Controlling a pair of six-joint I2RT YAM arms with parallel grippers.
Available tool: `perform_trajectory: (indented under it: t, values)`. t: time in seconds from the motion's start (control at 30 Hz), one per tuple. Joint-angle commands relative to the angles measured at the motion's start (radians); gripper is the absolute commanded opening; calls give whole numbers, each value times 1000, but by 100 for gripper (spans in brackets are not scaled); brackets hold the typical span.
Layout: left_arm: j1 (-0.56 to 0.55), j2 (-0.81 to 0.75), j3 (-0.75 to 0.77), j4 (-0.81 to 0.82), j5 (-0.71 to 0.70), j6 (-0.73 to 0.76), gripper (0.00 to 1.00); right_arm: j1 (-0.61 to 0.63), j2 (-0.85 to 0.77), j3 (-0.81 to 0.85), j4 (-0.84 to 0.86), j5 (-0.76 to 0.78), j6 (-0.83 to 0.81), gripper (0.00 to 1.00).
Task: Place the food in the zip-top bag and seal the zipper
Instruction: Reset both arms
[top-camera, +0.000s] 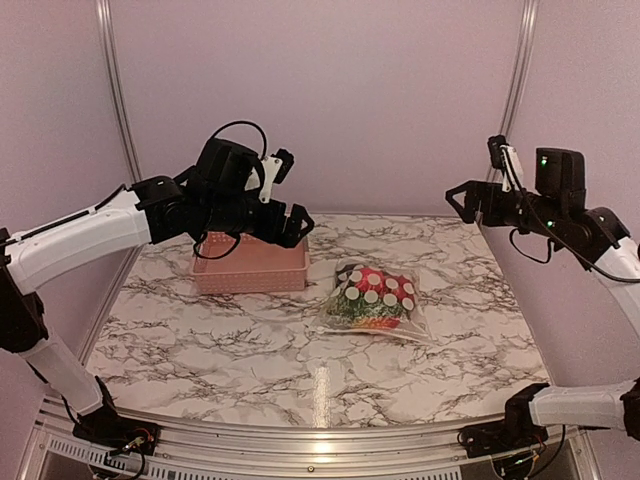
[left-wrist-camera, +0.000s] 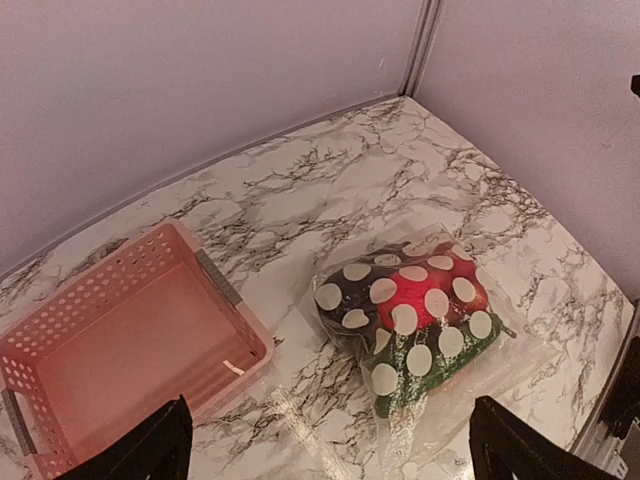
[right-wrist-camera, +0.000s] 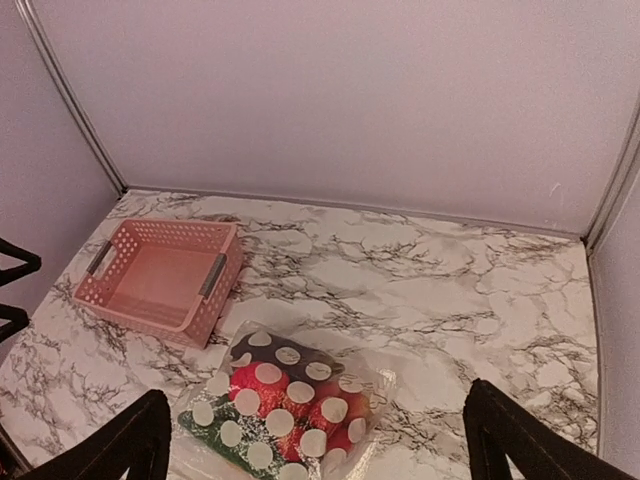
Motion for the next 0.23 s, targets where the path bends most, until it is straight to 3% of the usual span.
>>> perform_trajectory:
  t: [0.0,0.2]
  values:
    - [34,-28,28,-165,-188,-150,99,-7,71,76,-55,296,41,98]
    - [63,-254,-169,43,-386,-154,99,-1,97,127,-9,419,-9,98]
